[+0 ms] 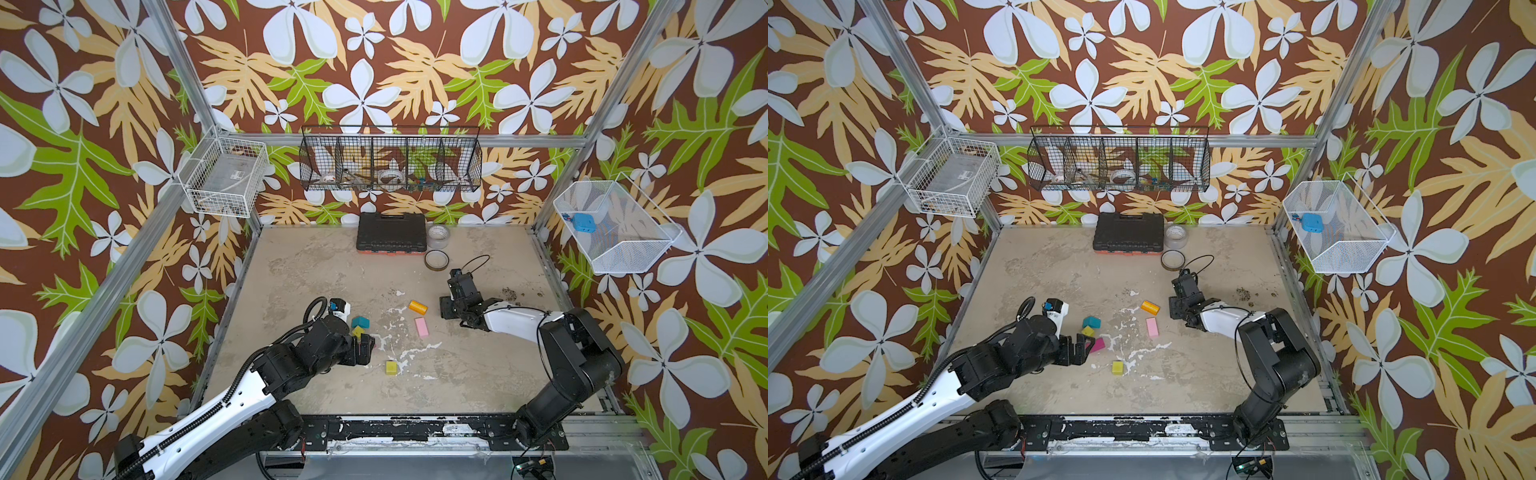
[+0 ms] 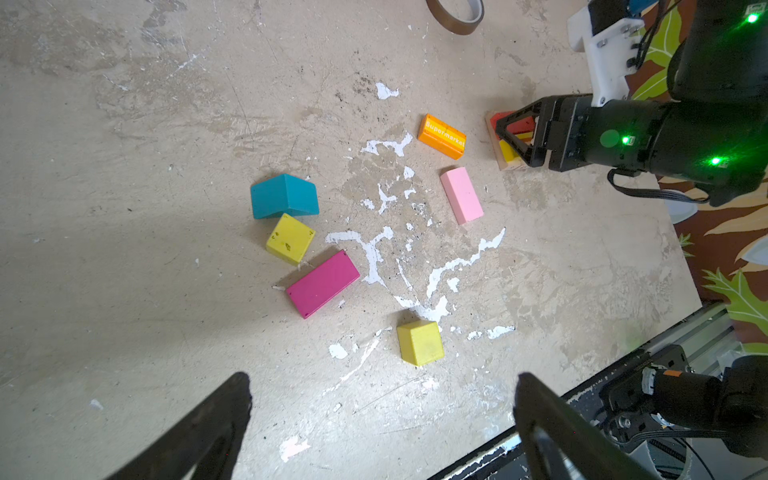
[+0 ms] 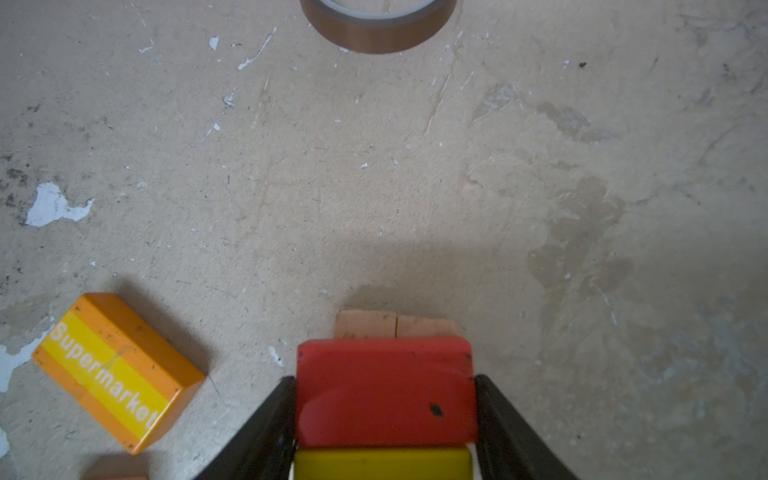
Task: Build the wood block tower
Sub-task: 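Open the right gripper and raise it away from the stacked blocks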
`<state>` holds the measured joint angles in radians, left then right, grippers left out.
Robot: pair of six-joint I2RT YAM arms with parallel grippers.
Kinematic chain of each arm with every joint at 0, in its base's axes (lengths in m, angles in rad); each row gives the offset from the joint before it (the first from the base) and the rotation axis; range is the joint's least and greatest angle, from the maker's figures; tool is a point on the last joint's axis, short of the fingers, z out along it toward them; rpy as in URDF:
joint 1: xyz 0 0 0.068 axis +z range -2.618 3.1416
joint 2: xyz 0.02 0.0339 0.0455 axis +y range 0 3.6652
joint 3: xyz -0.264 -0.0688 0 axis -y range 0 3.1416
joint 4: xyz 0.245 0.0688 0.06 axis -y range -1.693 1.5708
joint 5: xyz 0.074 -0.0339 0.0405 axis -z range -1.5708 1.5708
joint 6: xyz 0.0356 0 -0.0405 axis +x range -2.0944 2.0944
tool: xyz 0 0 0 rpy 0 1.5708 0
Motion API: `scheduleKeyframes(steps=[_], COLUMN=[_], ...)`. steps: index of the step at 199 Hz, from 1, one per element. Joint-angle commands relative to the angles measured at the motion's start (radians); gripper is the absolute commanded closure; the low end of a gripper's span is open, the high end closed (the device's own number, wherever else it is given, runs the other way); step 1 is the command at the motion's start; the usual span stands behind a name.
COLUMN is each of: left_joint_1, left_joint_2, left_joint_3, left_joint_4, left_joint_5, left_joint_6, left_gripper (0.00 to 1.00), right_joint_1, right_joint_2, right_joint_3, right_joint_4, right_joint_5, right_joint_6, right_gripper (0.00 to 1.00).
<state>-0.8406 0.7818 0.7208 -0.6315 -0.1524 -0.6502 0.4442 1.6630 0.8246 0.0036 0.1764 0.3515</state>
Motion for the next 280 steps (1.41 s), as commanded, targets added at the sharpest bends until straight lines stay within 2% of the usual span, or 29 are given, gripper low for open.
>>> scheduleKeyframes(steps=[1,64,112,131,176,220,251,280], left_joint_1=[0.001,0.001,0.001,0.001,0.001,0.000,0.000,0.001], left_joint_2=[-0.001,-0.003,-0.002,-0.001,0.002,0.001,-0.003,-0.001], left_joint_3=[-0.001,-0.001,-0.001,-0.001,-0.001,-0.001,-0.001,-0.001], left_joint_4=[0.016,0.017,0.016,0.016,0.016,0.016,0.015,0.015], left_joint_5=[0.002,0.003,0.004,0.003,0.004,0.002,0.000,-0.004], left_joint_6=[0.001,0.001,0.001,0.001,0.001,0.000,0.000,-0.003], left_gripper=[0.00,0.00,0.00,0.00,0.00,0.00,0.00,0.00], right_joint_1=[-0.001,-0.001,-0.001,0.000,-0.002,0.011,0.114,0.241], right_joint_2=[-0.009,-0.017,-0.028,-0.062,-0.299,-0.587,-0.688,-0.615], right_joint_3=[-0.007,-0.013,-0.019,-0.044,-0.207,-0.354,-0.380,-0.337], right_joint_4=[-0.010,-0.007,0.000,0.021,0.076,0.088,0.073,0.088], right_joint_5=[-0.002,-0.003,-0.001,-0.002,-0.011,-0.117,-0.113,-0.084], right_joint_6=[0.006,0.009,0.005,0.002,0.043,0.115,0.152,0.169], right_gripper=[0.36,0.35,0.25,0.23,0.22,0.27,0.29,0.31])
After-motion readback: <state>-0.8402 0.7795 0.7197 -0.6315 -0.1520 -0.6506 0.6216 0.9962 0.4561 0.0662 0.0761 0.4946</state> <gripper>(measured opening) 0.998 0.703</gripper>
